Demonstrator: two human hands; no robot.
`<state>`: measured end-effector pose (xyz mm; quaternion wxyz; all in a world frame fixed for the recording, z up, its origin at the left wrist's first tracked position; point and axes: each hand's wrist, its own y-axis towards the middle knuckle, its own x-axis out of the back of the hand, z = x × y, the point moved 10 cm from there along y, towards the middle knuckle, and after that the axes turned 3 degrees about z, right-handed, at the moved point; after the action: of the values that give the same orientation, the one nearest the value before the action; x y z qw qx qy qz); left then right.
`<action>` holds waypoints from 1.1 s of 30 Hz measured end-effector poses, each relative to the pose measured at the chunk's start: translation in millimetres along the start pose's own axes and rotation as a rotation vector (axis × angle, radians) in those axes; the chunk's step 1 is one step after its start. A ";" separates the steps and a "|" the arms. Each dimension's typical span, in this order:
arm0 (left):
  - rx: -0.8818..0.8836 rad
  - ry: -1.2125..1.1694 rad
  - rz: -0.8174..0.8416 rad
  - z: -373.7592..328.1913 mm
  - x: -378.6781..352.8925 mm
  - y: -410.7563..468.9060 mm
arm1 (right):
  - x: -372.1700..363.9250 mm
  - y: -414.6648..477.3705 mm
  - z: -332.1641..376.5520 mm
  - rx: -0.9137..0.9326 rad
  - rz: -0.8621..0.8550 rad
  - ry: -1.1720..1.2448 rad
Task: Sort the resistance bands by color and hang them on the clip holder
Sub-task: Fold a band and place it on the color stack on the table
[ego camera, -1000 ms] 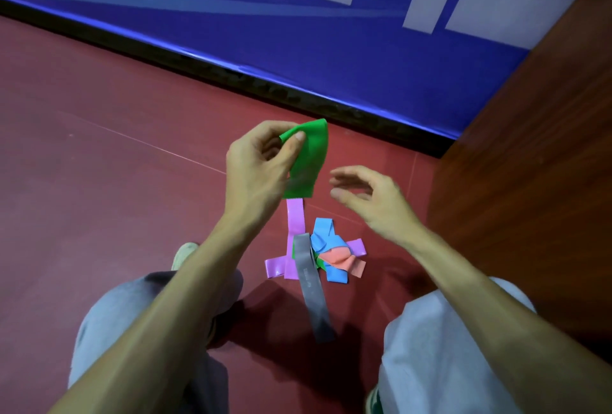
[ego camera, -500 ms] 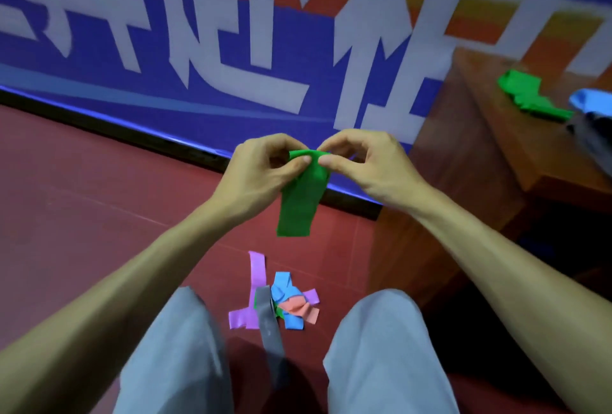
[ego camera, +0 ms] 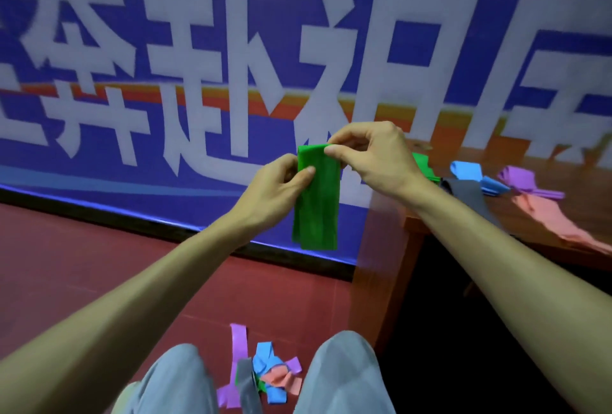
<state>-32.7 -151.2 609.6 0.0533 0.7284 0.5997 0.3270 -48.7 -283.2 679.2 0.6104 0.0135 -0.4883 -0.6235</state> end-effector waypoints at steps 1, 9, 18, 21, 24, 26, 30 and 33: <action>0.002 0.001 0.023 -7.0 -7.1 1.3 | 10.5 -0.9 2.1 -0.006 -0.022 0.021; 0.003 0.041 0.204 -48.4 -69.0 6.0 | 97.1 -6.9 -6.1 -0.107 -0.183 0.235; -0.013 0.056 0.311 -71.9 -131.8 45.3 | 170.7 8.0 -57.1 -0.225 -0.220 0.208; -0.010 0.014 0.298 -67.1 -151.3 68.8 | 186.3 16.5 -94.6 -0.265 -0.249 0.156; 0.011 -0.090 0.283 -58.5 -169.8 94.4 | 195.0 27.0 -135.2 -0.301 -0.256 0.106; 0.059 -0.168 0.279 -47.0 -181.6 112.0 | 199.9 36.7 -164.7 -0.329 -0.258 0.080; 0.123 -0.199 0.290 -25.7 -201.7 146.4 | 199.6 58.3 -218.2 -0.392 -0.237 0.005; 0.161 -0.121 0.307 -9.4 -214.8 171.9 | 193.5 71.0 -253.1 -0.433 -0.230 -0.018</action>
<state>92.0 -396.6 609.1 -0.0197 0.8316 0.5015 0.2379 110.3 -567.3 703.4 0.5196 -0.0677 -0.3441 -0.7791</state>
